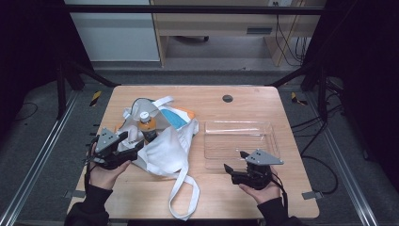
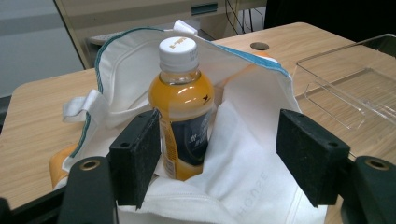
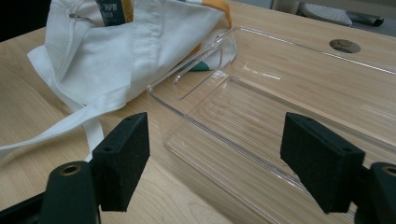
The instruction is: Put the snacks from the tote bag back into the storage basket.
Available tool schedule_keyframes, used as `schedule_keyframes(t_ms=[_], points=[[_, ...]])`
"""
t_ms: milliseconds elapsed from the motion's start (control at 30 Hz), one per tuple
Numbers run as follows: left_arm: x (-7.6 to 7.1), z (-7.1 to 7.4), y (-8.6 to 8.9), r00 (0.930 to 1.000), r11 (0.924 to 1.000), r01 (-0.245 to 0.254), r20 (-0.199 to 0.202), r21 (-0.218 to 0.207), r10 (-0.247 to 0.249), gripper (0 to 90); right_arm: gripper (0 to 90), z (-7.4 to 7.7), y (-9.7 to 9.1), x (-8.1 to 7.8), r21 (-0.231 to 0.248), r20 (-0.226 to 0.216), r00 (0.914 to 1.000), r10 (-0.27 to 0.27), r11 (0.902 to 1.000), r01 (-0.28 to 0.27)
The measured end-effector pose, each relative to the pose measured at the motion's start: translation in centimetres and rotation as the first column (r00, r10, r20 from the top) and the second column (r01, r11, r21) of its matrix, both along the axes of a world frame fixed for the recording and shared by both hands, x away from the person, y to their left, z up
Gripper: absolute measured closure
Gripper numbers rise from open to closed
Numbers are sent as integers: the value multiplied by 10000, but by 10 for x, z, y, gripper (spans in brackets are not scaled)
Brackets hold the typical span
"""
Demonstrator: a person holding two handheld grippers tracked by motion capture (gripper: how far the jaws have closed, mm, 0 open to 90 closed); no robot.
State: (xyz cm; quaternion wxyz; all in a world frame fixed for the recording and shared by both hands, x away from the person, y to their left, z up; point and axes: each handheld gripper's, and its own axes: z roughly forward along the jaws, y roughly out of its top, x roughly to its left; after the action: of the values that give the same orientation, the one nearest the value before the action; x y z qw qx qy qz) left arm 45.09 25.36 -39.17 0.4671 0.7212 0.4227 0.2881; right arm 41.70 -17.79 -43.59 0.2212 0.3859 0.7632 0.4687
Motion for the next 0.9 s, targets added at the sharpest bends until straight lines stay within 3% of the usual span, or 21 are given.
schedule_keyframes(t_ms=[300,900], points=[[7,5,-4,9997,10000,-72,237,36,71,309,263,-5,-14,-4,11,-164,9998,-147,9999,148],[17,12,-4,9987,9999,-96,506,-80,100,314,191,-9,-36,-16,394,-347,9987,-371,9985,385]])
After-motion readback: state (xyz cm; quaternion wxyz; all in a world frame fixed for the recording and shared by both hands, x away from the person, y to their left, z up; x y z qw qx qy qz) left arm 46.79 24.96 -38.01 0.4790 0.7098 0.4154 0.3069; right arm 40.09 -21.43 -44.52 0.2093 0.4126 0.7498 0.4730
